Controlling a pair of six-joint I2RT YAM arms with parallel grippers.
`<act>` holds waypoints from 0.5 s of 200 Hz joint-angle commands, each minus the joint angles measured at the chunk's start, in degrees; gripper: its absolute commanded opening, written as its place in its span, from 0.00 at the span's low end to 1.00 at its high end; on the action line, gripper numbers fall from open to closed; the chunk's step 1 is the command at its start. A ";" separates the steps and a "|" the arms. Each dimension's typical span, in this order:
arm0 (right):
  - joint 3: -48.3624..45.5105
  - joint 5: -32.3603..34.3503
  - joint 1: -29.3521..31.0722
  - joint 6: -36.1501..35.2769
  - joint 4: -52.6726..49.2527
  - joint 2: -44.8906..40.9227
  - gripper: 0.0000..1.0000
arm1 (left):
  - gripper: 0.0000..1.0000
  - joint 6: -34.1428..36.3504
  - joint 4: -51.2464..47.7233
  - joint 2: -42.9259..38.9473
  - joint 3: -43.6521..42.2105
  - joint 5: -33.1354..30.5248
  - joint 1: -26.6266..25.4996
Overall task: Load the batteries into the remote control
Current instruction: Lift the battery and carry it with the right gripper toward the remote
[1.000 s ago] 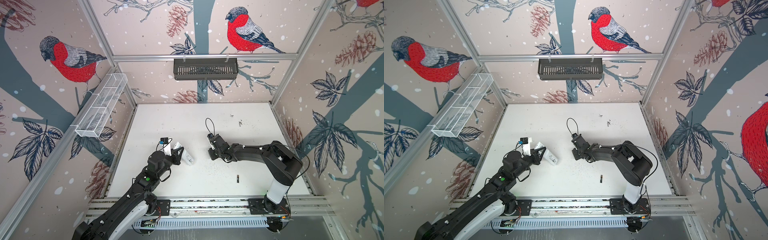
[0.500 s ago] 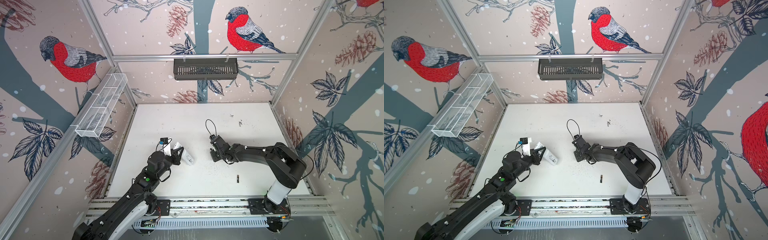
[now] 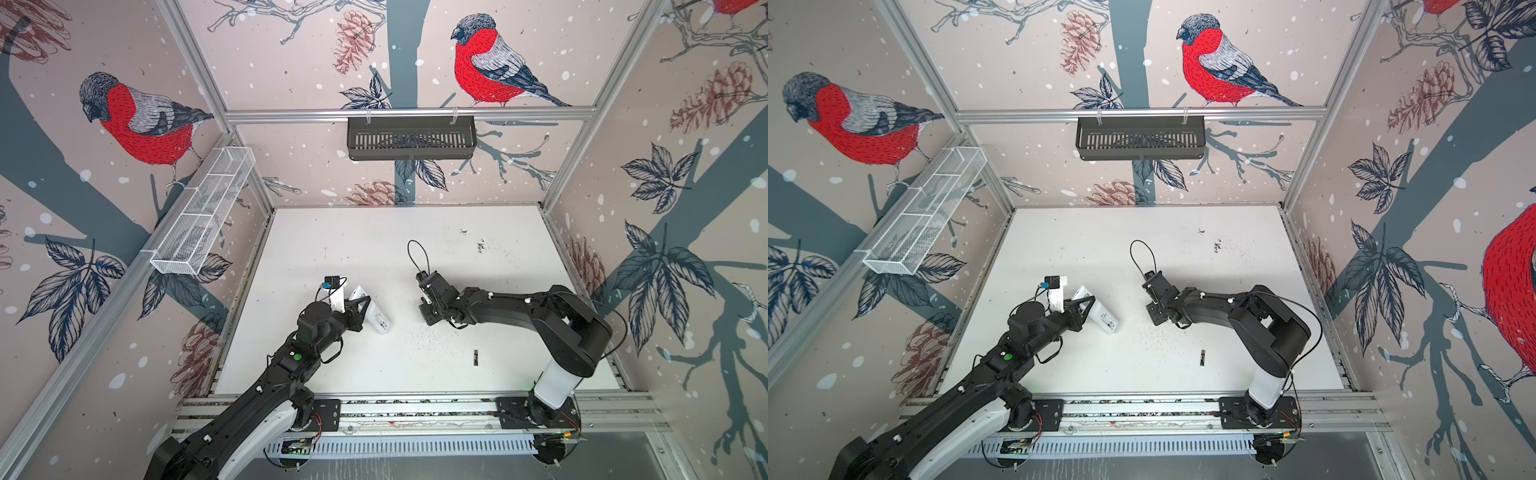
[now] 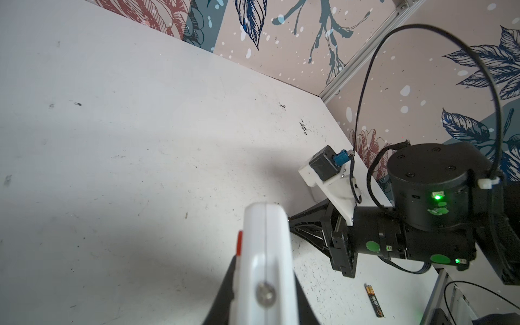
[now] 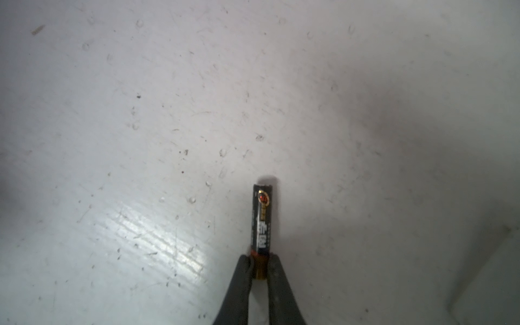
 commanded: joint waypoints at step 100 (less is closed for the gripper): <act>-12.79 -3.02 14.48 1.71 1.61 -19.46 0.10 | 0.00 -7.01 11.78 4.18 -3.12 12.36 0.07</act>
